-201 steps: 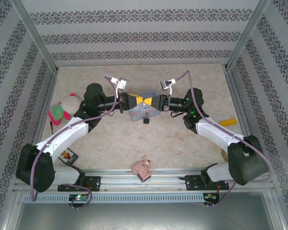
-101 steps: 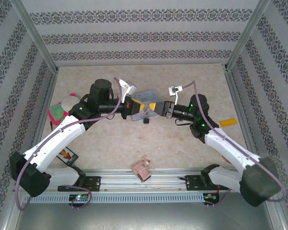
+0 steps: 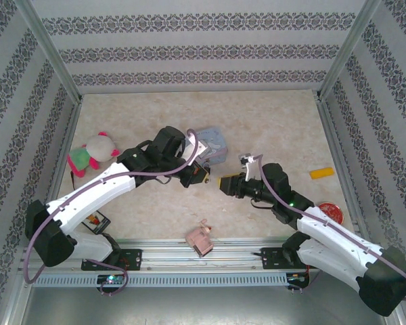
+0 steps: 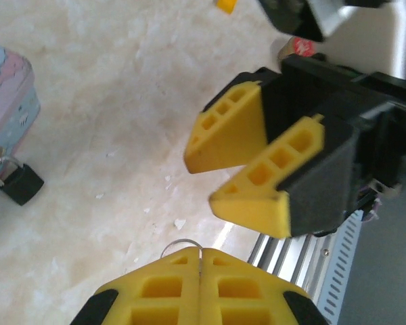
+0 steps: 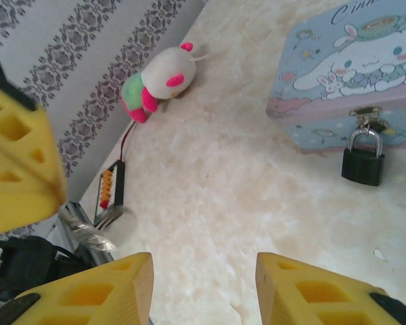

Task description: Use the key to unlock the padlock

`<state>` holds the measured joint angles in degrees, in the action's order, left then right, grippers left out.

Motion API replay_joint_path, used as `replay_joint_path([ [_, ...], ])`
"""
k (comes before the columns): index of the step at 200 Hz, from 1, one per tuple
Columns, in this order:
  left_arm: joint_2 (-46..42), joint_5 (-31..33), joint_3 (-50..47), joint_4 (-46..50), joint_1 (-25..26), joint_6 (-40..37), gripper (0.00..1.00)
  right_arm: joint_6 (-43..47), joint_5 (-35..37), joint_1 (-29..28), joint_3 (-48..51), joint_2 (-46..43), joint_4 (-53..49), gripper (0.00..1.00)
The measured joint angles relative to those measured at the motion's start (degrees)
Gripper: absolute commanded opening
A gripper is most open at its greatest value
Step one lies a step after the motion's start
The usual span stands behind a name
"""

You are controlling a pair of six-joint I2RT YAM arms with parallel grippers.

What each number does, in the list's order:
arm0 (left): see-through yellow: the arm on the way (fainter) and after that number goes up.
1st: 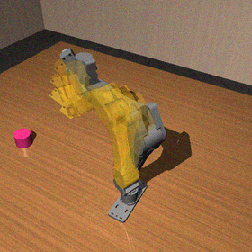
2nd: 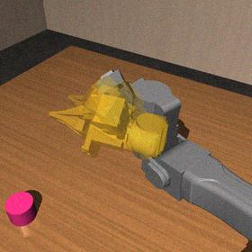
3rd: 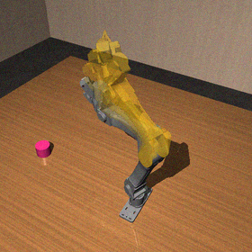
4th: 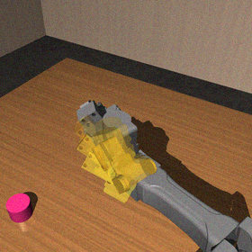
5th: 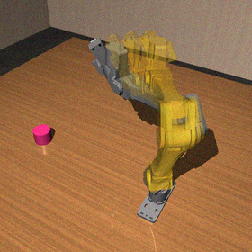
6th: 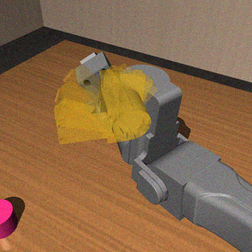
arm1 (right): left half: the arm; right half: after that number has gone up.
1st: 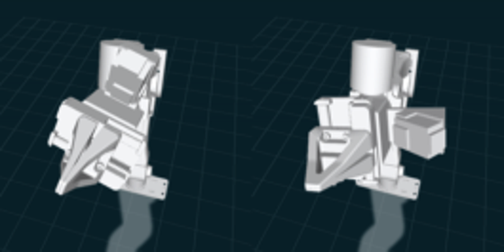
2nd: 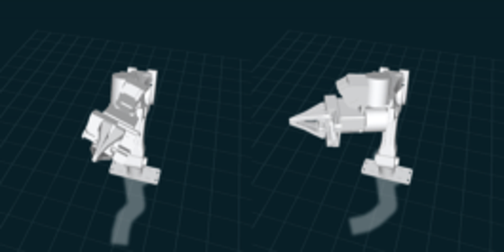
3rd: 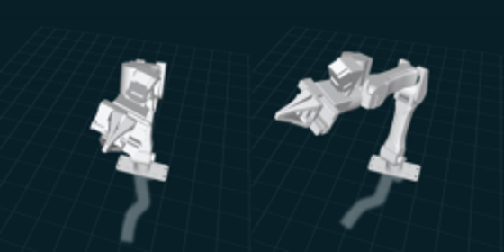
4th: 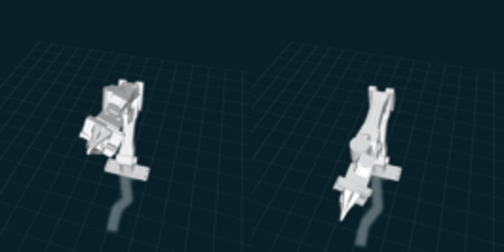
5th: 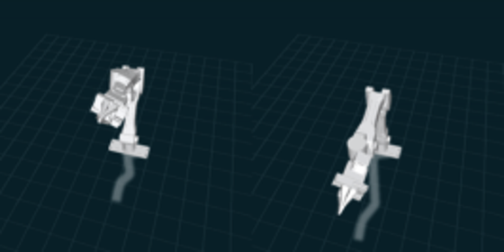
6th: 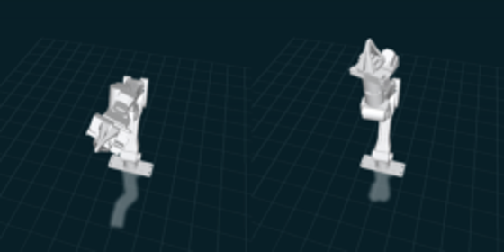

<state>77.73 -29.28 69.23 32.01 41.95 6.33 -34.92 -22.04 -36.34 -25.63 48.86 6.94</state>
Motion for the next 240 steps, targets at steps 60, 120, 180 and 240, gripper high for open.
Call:
replay_joint_path([
  [60, 1.8, 1.5, -0.3, -0.5, 0.1, 2.1, 0.0, 1.2, 1.4, -2.1, 0.5, 0.6, 2.3, 0.44],
  [120, 0.8, 1.5, -4.4, -4.5, 0.1, 3.2, 0.0, 1.9, -4.1, -2.0, 0.4, 4.9, 6.6, 0.37],
  [180, -5.2, 2.4, -11.0, -10.4, 0.1, 5.2, 0.0, -0.9, -9.6, 1.7, 2.4, 5.6, 13.2, 0.46],
  [240, -7.5, 2.8, -15.5, -16.5, 0.0, 7.9, 0.0, -5.9, -12.6, 4.7, 5.7, 5.6, 19.6, 0.49],
])
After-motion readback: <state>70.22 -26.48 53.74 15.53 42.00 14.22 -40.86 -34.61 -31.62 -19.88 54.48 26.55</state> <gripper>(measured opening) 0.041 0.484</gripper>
